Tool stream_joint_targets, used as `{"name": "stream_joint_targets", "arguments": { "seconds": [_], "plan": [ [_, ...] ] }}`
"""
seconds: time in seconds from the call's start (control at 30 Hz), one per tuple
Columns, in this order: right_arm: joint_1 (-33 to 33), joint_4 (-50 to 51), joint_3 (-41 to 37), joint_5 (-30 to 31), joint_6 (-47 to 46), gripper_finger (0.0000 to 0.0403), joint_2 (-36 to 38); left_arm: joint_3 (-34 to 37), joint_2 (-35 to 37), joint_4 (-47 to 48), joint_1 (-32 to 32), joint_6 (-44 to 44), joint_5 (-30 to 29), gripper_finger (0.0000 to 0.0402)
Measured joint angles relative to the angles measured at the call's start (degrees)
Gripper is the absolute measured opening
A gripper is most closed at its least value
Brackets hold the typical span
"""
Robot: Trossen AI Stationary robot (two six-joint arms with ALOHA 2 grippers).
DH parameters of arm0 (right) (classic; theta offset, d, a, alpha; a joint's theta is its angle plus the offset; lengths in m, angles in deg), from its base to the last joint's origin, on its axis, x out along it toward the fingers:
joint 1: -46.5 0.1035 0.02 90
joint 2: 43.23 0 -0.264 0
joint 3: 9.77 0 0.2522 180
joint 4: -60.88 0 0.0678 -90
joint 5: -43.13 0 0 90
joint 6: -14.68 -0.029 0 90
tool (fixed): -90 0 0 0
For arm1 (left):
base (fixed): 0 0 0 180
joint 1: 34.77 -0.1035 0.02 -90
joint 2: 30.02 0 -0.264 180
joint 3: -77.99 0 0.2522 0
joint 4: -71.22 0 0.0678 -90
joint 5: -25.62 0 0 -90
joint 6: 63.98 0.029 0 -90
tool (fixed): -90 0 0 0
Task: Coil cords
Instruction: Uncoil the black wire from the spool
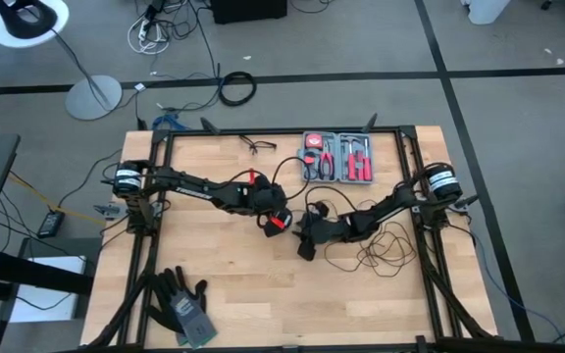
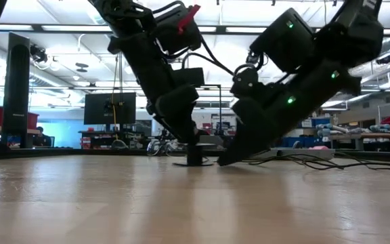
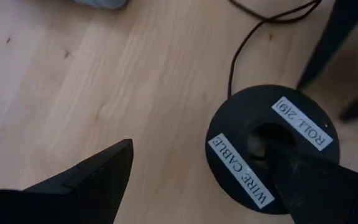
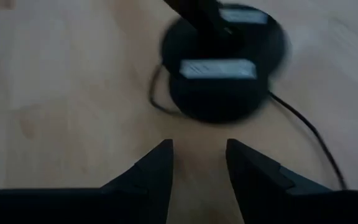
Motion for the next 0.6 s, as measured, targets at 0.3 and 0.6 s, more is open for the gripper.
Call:
{"name": "stream_joint_targets", "arguments": {
  "seconds": [0.3, 0.6],
  "plan": [
    [-0.23, 12.26, 0.0, 2.27, 4.03, 0.015, 8.24, -0.11, 0.13, 2.77, -0.04, -2.36, -0.28, 0.0367],
    [-8.29, 11.51, -0.04, -1.26, 16.81, 0.015, 7.87, -0.11, 0.13, 3.04, -0.04, -2.49, -0.42, 0.0367]
  ]
}}
